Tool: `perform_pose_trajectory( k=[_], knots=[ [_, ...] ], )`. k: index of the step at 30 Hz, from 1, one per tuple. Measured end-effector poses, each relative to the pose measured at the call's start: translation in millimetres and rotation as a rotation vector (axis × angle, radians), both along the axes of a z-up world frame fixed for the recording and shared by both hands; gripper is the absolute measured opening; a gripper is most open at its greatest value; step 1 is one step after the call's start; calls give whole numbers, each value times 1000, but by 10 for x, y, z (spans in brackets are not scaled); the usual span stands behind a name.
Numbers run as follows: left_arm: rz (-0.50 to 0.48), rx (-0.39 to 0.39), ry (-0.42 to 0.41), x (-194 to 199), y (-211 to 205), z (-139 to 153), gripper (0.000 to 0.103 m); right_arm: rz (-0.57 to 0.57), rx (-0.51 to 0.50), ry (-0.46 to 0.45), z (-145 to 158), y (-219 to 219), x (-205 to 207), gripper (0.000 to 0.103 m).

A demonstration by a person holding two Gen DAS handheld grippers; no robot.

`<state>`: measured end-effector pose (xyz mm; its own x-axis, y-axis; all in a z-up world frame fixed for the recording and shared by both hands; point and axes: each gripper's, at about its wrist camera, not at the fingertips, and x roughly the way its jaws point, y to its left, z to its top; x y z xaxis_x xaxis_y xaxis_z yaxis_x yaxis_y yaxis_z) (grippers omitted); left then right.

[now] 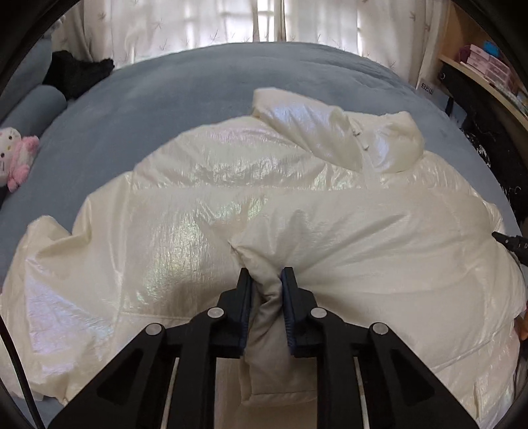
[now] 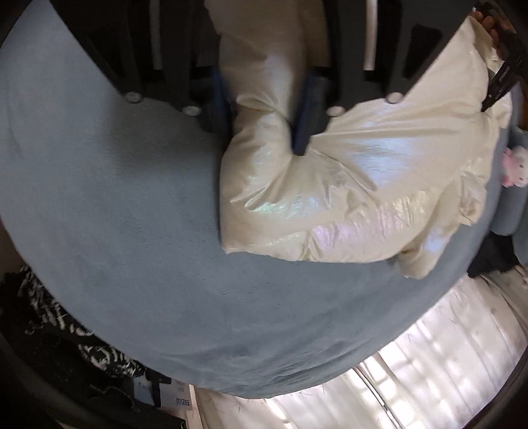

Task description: Fold large clothes

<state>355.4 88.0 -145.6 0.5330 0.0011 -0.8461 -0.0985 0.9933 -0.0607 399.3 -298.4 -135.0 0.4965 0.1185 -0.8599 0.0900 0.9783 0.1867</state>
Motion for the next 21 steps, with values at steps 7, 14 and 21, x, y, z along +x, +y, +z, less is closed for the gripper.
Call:
perform_pose_trajectory(
  k=[7,14,21],
  knots=[
    [93,5,-127,-223,149,498,16,40,-171,-94,614,265,-358,44],
    [-28,-120,-115,-278,-288,563,16,263,63,-85,654,984,-698,49],
    [-11,-36,32,-201,-524,5,16,316,25,-25,106,1281,-783,49]
  ],
)
